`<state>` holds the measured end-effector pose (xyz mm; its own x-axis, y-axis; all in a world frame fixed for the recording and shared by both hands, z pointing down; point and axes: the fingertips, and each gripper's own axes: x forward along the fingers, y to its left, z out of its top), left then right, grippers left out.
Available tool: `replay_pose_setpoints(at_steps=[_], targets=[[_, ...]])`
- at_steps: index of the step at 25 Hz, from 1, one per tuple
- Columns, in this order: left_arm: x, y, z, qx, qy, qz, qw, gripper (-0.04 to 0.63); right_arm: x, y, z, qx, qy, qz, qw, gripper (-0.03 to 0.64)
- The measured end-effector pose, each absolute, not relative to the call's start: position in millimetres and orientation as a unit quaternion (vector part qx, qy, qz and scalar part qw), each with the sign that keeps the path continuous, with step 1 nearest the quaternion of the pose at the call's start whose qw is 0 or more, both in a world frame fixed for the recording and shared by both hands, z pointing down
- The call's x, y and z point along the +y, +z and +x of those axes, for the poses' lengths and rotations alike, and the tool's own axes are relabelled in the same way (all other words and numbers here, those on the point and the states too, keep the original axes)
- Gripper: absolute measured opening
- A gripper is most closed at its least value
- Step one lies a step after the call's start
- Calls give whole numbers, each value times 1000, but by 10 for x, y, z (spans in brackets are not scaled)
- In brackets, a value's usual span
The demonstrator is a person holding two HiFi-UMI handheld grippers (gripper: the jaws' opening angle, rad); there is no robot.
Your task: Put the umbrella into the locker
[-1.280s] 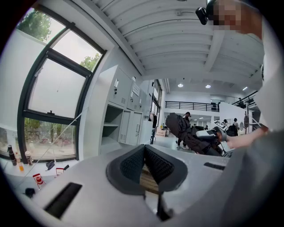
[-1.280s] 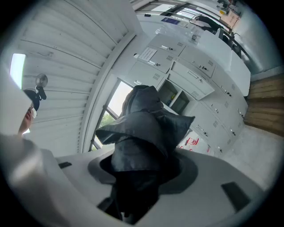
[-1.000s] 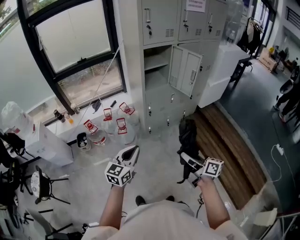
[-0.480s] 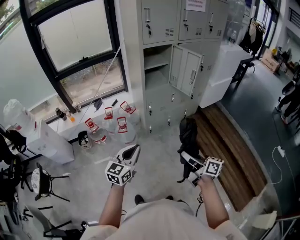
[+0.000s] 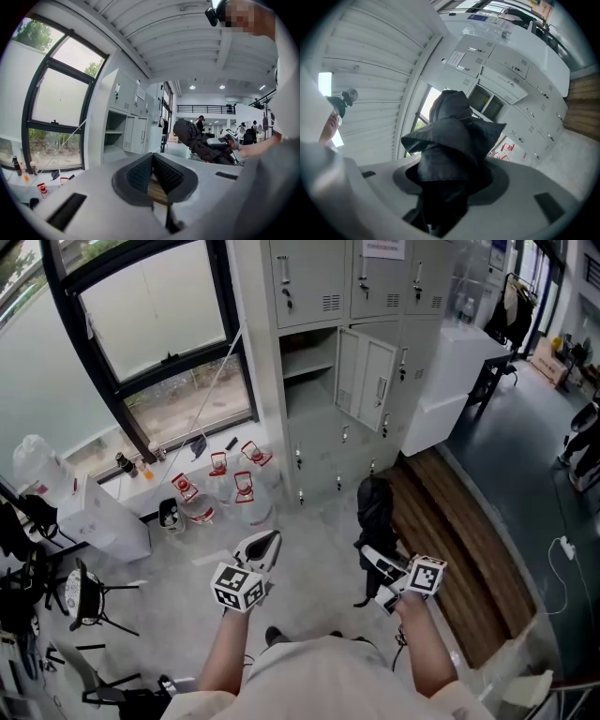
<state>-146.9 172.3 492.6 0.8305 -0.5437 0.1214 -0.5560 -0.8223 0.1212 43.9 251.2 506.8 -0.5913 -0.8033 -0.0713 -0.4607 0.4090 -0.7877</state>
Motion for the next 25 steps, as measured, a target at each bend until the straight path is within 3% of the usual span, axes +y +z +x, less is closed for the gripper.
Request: replay_pose_setpoints(at_steps=[13,25], targets=[[2026,5049,-1079,-298,51,950,83,5,2679,5172,765,814,-388,-371,221,233],[1614,5093,-912,-291,46,952,87,5,2292,5257,876,811,-393,-380,210,235]])
